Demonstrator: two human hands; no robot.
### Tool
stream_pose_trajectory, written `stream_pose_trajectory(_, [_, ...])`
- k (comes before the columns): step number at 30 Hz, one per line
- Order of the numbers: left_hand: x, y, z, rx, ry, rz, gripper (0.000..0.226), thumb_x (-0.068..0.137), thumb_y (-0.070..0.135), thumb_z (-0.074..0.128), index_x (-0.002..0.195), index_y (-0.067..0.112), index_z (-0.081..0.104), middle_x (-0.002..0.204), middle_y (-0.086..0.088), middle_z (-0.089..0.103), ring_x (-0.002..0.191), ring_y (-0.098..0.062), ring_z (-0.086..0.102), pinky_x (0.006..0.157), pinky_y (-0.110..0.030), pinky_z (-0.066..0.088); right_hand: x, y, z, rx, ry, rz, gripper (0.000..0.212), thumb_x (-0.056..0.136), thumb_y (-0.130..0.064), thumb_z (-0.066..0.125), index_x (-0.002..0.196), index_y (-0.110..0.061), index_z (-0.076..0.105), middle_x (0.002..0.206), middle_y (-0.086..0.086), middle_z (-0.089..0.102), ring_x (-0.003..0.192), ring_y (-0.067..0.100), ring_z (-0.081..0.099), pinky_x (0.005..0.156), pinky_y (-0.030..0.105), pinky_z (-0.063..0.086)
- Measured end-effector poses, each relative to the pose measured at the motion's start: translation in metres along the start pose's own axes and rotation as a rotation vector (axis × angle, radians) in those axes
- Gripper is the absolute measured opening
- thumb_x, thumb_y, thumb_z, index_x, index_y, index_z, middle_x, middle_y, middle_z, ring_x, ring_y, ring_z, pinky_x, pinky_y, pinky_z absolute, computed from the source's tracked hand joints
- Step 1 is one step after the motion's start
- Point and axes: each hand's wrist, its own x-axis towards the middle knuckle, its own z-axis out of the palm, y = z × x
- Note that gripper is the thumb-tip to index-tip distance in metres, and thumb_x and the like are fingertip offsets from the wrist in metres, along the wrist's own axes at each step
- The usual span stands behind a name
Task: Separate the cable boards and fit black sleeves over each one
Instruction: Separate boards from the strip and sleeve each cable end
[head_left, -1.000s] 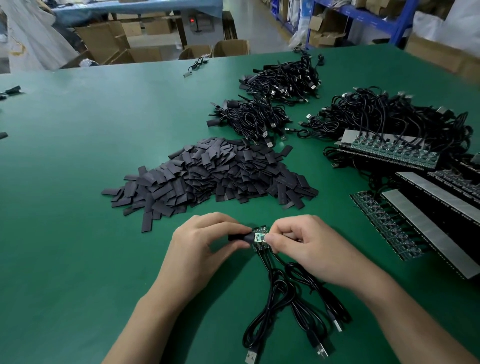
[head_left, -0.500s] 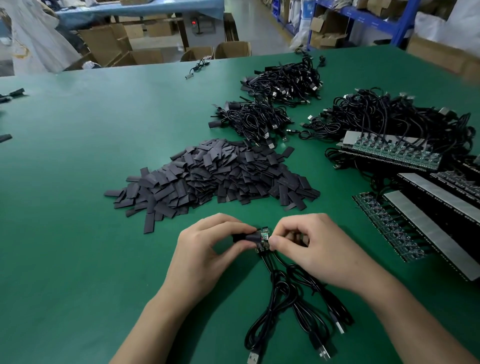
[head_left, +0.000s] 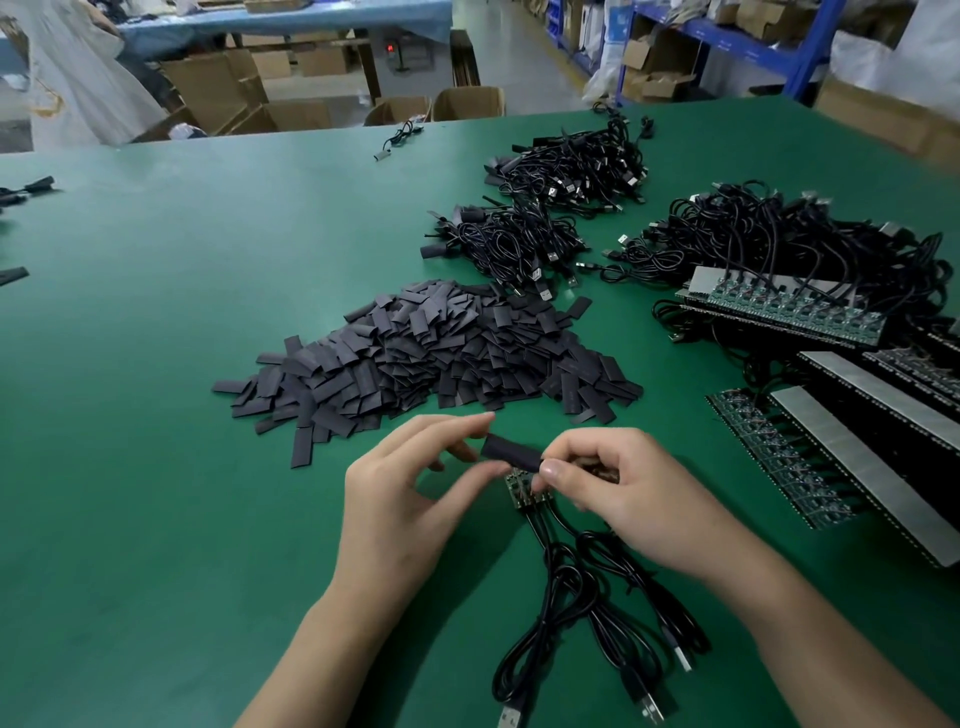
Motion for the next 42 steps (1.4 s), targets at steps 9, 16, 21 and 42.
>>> stream_pose_trajectory(9, [-0.001,0.002,0.003,-0.04,0.046,-0.049,0.017,0.082,0.019,0.079,0.099,0.016,0.082,0.094,0.01,0.076,0.085,-0.006,0.071,0.073,-0.018,0.052,0.002,0.002,0.003,0.084,0.006,-0.012,0.02,0.094,-0.04,0.059,0.086,-0.033,0.076,0.062,-0.01,0.06,0.064,0.004,0.055,0.066,0.023,0.043])
stream_pose_trajectory(16, [0.0,0.004,0.003,-0.138,0.043,-0.132,0.016,0.082,0.026,0.077,0.095,0.017,0.082,0.089,0.011,0.078,0.084,-0.007,0.073,0.076,-0.016,0.053,0.002,0.0,0.005,0.099,0.019,-0.017,0.018,0.094,-0.038,0.061,0.085,-0.032,0.075,0.065,-0.008,0.064,0.069,0.006,0.062,0.074,0.031,0.05])
stream_pose_trajectory(21, [-0.001,0.012,0.012,-0.629,0.06,-0.485,0.011,0.081,0.018,0.075,0.089,0.01,0.077,0.078,-0.01,0.077,0.073,-0.019,0.076,0.068,-0.022,0.057,0.0,-0.003,0.008,-0.108,0.087,-0.089,0.018,0.091,-0.046,0.062,0.08,-0.035,0.071,0.075,-0.013,0.073,0.071,0.007,0.068,0.071,0.026,0.053])
stream_pose_trajectory(42, [-0.009,-0.004,0.02,0.376,-0.423,-0.147,0.071,0.081,0.088,0.041,0.128,0.041,0.065,0.128,0.025,0.05,0.126,-0.002,0.038,0.101,-0.027,0.028,0.068,-0.041,-0.066,-0.573,0.436,-0.119,0.02,0.099,-0.035,0.054,0.09,-0.024,0.068,0.063,-0.007,0.064,0.051,0.003,0.064,0.05,0.026,0.049])
